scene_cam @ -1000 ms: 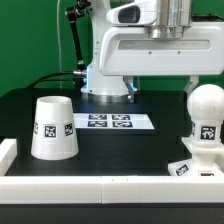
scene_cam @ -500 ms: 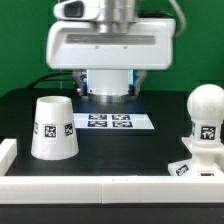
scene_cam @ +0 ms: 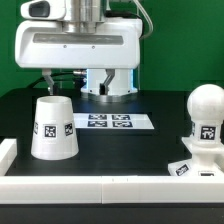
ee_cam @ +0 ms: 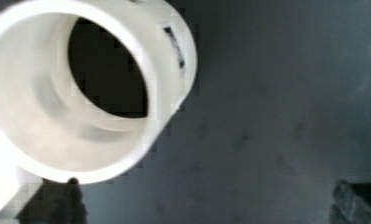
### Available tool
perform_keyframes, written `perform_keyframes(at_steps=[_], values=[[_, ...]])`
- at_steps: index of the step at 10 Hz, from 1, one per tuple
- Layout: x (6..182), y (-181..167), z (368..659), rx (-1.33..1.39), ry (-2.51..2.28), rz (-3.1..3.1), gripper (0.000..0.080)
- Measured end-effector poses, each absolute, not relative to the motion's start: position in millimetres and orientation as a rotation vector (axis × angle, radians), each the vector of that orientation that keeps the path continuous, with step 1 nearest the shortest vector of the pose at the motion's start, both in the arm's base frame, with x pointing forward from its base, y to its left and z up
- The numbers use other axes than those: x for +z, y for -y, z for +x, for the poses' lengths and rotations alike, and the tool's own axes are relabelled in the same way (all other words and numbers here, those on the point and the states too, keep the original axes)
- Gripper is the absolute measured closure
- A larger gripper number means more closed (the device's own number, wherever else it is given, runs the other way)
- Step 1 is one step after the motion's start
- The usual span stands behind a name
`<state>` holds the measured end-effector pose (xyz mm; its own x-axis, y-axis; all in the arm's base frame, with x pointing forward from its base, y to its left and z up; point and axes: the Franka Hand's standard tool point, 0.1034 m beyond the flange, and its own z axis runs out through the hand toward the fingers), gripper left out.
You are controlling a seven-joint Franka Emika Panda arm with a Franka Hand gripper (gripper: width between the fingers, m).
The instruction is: Assemble lamp
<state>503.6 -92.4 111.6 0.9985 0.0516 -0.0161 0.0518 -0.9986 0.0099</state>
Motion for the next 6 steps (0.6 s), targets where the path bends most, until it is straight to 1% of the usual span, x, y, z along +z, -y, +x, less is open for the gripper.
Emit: perform_keyframes(at_steps=[3,4,6], values=[[95.9,98,480,-0.015,-0.084,3.125,0.0101],[94.7,98,480,-0.003,-0.087,3.122,0.0101],[85.4,96,473,-0.002,-0.094,3.116,0.0101]])
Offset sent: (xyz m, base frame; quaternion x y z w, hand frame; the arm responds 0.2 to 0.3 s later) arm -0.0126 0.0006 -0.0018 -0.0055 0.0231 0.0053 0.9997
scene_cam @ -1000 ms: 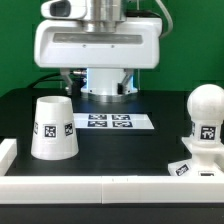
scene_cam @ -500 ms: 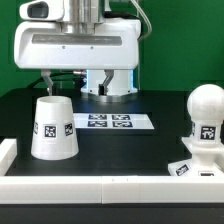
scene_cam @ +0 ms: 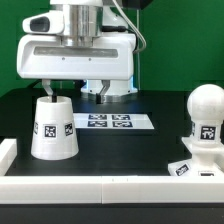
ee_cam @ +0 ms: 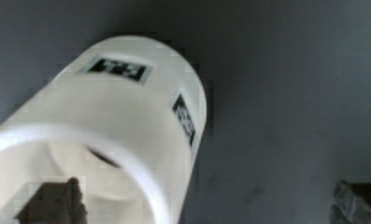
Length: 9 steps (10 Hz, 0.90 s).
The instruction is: Assemble lamp
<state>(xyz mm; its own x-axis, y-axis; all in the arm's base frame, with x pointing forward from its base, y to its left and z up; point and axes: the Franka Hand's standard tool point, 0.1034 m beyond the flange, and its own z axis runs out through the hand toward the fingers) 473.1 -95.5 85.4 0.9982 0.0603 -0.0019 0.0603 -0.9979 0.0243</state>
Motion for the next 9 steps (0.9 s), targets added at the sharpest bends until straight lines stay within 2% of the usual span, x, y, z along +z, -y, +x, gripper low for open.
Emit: perform_keyframes(at_steps=[3,5,7,8,9], values=[[74.1,96,473,-0.008,-0.110,3.107,0.0101],[72.6,96,472,-0.013,-0.111,3.106,0.0128],[72.1,96,472,-0.015,-0.111,3.106,0.0489],[72.0,96,472,-0.015,-0.111,3.106,0.0489],[71.9,96,472,-0.015,-0.111,3.106,0.0672]])
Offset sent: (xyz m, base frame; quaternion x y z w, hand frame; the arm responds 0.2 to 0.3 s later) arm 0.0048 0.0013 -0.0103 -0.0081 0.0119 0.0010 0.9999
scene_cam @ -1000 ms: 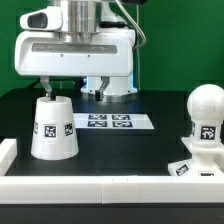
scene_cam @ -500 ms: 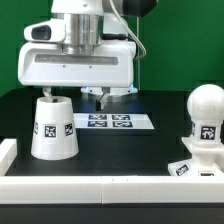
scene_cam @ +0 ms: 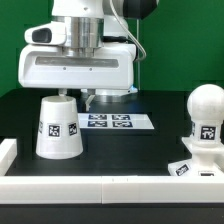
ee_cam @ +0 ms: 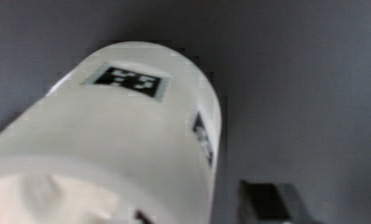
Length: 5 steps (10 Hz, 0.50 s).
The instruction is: Assemble lamp
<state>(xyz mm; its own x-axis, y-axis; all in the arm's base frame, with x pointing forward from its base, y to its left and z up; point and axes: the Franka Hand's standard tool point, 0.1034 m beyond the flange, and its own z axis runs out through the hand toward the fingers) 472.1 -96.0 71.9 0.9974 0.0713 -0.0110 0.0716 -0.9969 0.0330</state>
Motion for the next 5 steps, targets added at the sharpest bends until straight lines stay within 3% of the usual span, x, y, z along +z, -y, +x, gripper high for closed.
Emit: perform_keyframes(at_steps=[1,5], values=[[72.4,96.0,472.5,-0.013,-0.112,3.106,0.0756],[72.4,96.0,472.6,-0.013,-0.112,3.106,0.0756]])
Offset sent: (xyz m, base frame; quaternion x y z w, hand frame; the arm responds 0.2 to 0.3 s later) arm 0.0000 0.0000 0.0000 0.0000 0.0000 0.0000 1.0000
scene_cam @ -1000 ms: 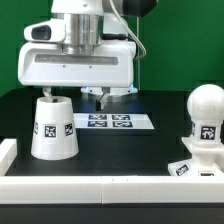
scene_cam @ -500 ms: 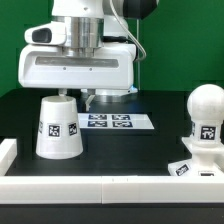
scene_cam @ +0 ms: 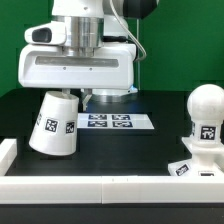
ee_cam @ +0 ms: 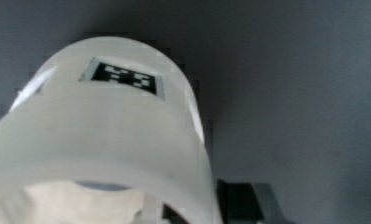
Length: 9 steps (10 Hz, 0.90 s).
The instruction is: Assemble lamp
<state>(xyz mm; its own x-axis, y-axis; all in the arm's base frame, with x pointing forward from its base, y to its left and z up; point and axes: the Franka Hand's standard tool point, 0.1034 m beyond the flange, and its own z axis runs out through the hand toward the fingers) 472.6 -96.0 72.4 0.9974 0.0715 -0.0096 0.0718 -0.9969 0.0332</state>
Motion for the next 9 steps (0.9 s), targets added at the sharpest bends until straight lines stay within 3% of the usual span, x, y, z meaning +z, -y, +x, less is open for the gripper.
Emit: perform_keyframes(at_steps=[2,4,7,9], values=[[72.6,92,474,-0.014,-0.096,3.108,0.0756],[85.3,55,494,-0.024,0.023,3.154,0.0755],[126.4,27,535,-0.042,0.181,3.228,0.0755],[166.7,11,573,-0.026,0.327,3.264,0.0755]])
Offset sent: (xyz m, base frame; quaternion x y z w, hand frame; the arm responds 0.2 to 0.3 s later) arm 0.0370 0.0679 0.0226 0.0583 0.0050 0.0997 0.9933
